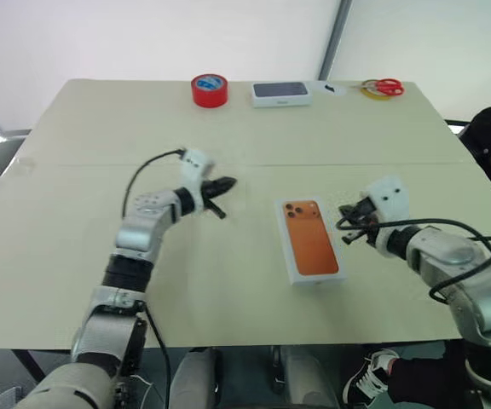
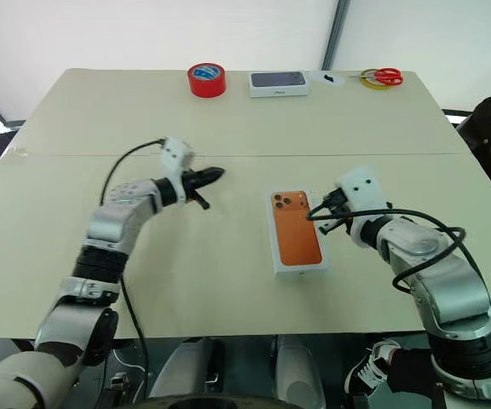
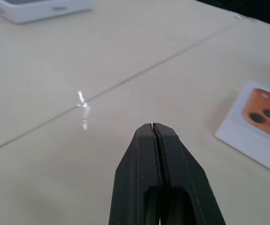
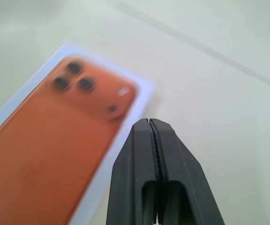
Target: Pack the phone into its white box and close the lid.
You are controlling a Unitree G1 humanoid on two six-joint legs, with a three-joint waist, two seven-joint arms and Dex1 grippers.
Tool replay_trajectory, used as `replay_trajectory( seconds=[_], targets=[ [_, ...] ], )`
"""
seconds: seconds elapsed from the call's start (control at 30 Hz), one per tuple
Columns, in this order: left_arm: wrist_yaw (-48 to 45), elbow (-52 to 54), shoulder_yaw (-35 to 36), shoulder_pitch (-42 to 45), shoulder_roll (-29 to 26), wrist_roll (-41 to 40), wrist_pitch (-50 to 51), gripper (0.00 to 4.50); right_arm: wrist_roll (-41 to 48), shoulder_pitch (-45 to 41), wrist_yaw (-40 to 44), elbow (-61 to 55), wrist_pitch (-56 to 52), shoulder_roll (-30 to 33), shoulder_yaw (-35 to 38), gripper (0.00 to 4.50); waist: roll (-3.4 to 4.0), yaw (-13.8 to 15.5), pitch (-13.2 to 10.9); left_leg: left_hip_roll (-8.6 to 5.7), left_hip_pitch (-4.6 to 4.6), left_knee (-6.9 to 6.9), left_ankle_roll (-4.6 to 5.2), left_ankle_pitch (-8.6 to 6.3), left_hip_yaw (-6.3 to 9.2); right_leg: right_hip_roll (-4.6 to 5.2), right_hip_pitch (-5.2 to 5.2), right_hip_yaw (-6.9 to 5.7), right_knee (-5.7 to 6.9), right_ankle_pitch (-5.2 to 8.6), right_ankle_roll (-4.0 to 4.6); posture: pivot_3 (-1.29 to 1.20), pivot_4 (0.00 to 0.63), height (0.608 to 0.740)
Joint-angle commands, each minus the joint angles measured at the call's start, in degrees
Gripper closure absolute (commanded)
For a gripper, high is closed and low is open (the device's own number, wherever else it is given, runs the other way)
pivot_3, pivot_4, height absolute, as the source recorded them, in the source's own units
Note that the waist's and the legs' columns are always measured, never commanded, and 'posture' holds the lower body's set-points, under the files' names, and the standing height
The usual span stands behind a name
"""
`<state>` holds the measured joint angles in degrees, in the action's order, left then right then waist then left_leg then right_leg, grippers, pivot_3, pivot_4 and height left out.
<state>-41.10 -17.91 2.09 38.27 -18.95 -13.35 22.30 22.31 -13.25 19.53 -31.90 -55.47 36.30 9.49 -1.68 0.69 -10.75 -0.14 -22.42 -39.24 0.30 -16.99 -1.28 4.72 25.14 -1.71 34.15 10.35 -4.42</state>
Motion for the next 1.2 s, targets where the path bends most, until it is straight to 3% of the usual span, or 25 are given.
replay_trajectory(
  seconds=[0.03, 0.2, 0.5, 0.73, 0.93, 1.2],
  targets=[
    [1.2, -0.3, 5.2, -0.6, -0.6, -3.6, -1.4, 4.5, -1.1, -0.9, -0.7, 1.0, 2.9, -1.1, 0.7, 4.48, 0.0, 0.1, 0.0, 0.0, 0.0, 0.01, 0.0, 0.0, 0.0, 0.0, 0.0, 0.0, 0.0, 0.0, 0.0, 0.0, 0.15, 0.732],
    [2.9, -2.0, 8.6, -0.7, -0.4, -5.9, -0.4, 4.5, -3.0, -2.2, -2.7, 2.1, 4.5, -3.1, 0.0, 4.48, 0.0, 0.1, 0.0, -0.05, -0.01, -0.01, -0.01, 0.0, -0.02, 0.07, -0.04, 0.01, -0.02, 0.0, 0.01, 0.0, 0.15, 0.732],
    [2.1, -10.0, 7.7, 3.8, -0.3, -4.7, -3.9, 4.5, -5.8, 1.1, -7.0, -0.7, 7.0, -7.4, -0.7, 4.48, 0.0, 0.0, 0.0, -0.05, 0.0, -0.01, -0.01, 0.0, -0.02, 0.03, -0.03, -0.01, 0.01, -0.01, 0.0, 0.0, 0.15, 0.732],
    [5.0, -12.4, 6.7, 8.9, 1.5, -2.9, -6.5, 4.5, -3.5, -0.5, -4.0, 1.9, 6.9, -7.1, 2.0, 4.48, 0.0, 0.0, 0.0, -0.05, -0.01, -0.01, -0.01, 0.01, -0.02, 0.03, -0.04, 0.0, -0.01, -0.01, 0.0, 0.0, 0.15, 0.732],
    [8.1, -6.6, 5.8, 7.2, 1.7, -2.0, -4.5, 4.5, -3.3, -0.9, -0.7, 4.4, 7.9, -4.6, 2.4, 4.48, 0.0, -0.2, 0.0, -0.04, 0.02, 0.02, 0.0, 0.0, -0.03, 0.01, -0.04, 0.0, 0.01, -0.01, -0.01, 0.0, 0.15, 0.732],
    [11.0, 7.3, 3.1, -1.6, -0.9, 0.6, 0.5, 4.5, -2.1, -1.7, 4.4, 8.3, 10.2, -1.4, 4.0, 4.48, 0.0, 0.0, 0.0, -0.02, 0.04, 0.02, -0.01, 0.0, -0.03, 0.02, -0.04, 0.02, 0.02, -0.01, 0.0, 0.0, 0.15, 0.732]
  ],
)
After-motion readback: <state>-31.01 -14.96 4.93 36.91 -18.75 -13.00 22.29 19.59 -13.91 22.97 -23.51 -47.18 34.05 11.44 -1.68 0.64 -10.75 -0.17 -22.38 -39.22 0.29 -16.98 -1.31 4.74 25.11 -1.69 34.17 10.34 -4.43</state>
